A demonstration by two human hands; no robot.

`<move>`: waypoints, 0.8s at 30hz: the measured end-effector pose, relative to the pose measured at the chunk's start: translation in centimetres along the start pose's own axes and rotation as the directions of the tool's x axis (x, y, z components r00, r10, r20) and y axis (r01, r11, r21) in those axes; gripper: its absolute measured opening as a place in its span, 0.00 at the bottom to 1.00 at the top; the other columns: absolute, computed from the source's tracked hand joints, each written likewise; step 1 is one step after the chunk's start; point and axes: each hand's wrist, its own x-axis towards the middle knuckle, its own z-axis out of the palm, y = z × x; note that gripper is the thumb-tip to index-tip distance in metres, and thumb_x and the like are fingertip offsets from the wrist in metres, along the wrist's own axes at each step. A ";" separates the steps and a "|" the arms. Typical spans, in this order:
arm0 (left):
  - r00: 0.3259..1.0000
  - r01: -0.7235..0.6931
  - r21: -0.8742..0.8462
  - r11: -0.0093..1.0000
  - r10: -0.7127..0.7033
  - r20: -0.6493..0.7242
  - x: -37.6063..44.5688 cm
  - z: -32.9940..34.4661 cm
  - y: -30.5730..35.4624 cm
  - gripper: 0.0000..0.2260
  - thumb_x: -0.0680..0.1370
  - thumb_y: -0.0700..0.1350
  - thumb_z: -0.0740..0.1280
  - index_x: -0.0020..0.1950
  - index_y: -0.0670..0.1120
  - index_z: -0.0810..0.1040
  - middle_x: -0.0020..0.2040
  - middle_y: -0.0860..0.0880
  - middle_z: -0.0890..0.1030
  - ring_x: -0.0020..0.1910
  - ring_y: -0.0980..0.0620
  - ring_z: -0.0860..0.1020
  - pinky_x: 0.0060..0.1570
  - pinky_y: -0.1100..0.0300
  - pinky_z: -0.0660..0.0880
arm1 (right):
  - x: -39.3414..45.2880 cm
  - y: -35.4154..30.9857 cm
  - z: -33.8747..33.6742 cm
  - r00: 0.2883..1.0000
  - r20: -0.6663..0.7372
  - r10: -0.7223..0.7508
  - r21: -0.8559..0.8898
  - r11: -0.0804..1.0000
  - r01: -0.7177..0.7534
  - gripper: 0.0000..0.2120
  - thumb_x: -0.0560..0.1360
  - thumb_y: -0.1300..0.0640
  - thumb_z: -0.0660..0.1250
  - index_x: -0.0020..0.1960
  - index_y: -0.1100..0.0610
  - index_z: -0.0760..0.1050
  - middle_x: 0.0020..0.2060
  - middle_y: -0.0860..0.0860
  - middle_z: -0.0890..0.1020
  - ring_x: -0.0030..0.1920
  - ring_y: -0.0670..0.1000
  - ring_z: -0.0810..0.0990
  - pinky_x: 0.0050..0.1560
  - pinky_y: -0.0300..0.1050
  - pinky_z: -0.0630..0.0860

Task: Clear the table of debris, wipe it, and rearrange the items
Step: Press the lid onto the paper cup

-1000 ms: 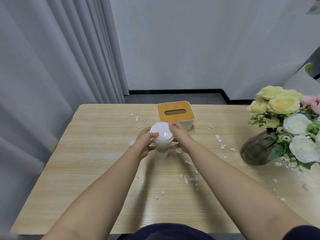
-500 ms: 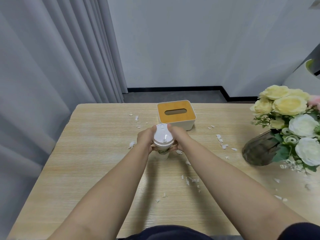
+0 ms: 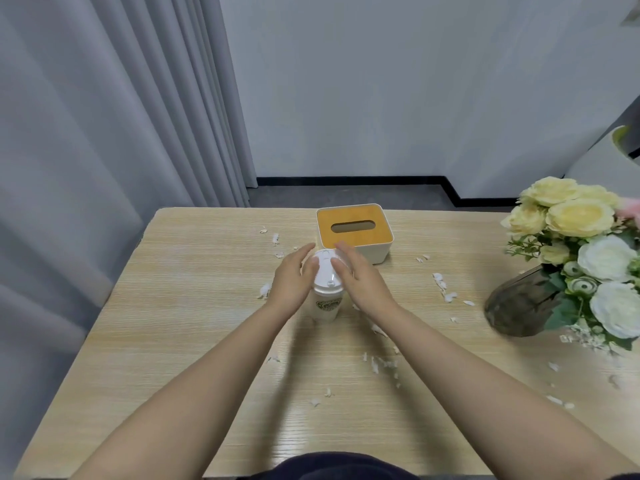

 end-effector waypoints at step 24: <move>0.950 0.303 -0.177 0.936 -0.284 0.128 -0.8 -0.5 0.0 0.27 0.78 0.48 0.65 0.74 0.52 0.59 0.67 0.48 0.72 0.65 0.49 0.71 0.62 0.53 0.70 | 0.0 0.5 -0.7 0.965 0.251 -0.077 -0.180 0.976 0.125 0.33 0.73 0.48 0.70 0.74 0.50 0.60 0.76 0.45 0.48 0.74 0.49 0.57 0.69 0.44 0.62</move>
